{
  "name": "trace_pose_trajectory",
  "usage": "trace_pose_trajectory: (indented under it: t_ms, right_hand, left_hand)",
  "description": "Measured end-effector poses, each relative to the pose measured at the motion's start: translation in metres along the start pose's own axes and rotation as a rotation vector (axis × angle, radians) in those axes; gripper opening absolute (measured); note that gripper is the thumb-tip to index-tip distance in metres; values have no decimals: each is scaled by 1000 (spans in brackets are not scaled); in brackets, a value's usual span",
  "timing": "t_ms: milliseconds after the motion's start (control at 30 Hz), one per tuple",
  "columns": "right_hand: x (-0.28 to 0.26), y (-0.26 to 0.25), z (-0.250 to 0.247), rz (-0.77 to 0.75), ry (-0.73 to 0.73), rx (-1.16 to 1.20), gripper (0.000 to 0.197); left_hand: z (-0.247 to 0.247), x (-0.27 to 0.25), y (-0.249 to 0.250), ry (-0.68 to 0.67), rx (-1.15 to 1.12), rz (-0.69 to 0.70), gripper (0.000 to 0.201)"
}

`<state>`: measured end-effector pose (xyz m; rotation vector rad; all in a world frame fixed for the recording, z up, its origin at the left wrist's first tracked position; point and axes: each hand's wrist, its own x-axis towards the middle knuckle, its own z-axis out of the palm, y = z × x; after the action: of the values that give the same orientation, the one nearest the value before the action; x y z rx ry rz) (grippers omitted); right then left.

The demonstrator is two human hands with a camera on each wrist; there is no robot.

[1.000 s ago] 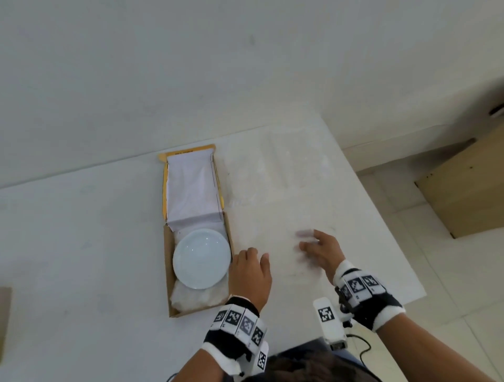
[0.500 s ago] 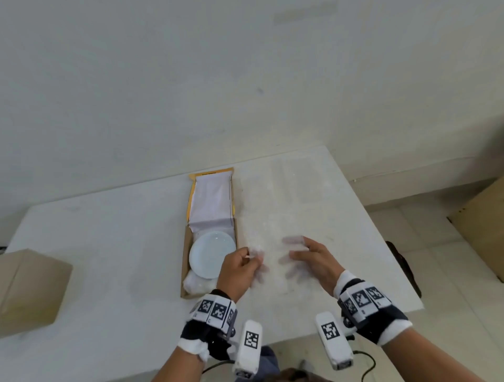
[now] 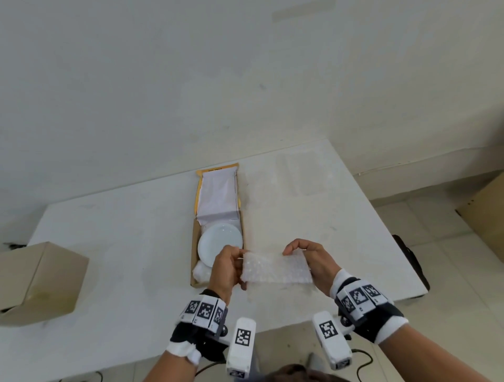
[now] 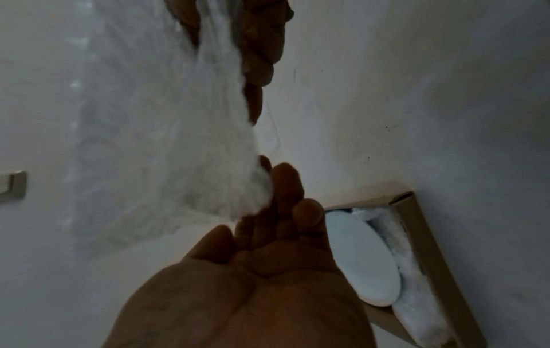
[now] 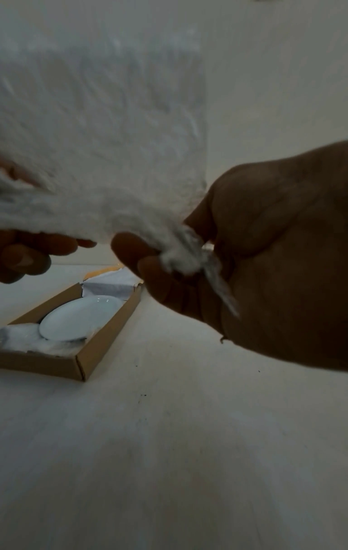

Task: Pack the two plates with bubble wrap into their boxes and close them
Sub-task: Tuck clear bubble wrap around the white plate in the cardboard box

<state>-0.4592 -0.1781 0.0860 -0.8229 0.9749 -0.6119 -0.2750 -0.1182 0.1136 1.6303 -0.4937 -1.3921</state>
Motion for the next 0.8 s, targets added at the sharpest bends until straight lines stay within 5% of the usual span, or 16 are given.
trace_pose_trajectory:
  t_ms: [100, 233, 367, 533, 800]
  right_hand:
    - [3, -2, 9, 3, 17, -90, 38]
    - [11, -3, 35, 26, 59, -158, 42]
    - [24, 5, 57, 130, 107, 12, 21]
    - [32, 10, 88, 183, -31, -134, 41]
    - [54, 30, 125, 60, 103, -88, 19]
  left_hand:
    - [-13, 8, 1, -102, 144, -72, 57]
    - [-38, 12, 3, -207, 338, 23, 24]
    - [-65, 19, 3, -123, 292, 131, 16]
    - [-98, 36, 1, -75, 279, 208, 20]
    - [-139, 52, -1, -213, 180, 25, 21]
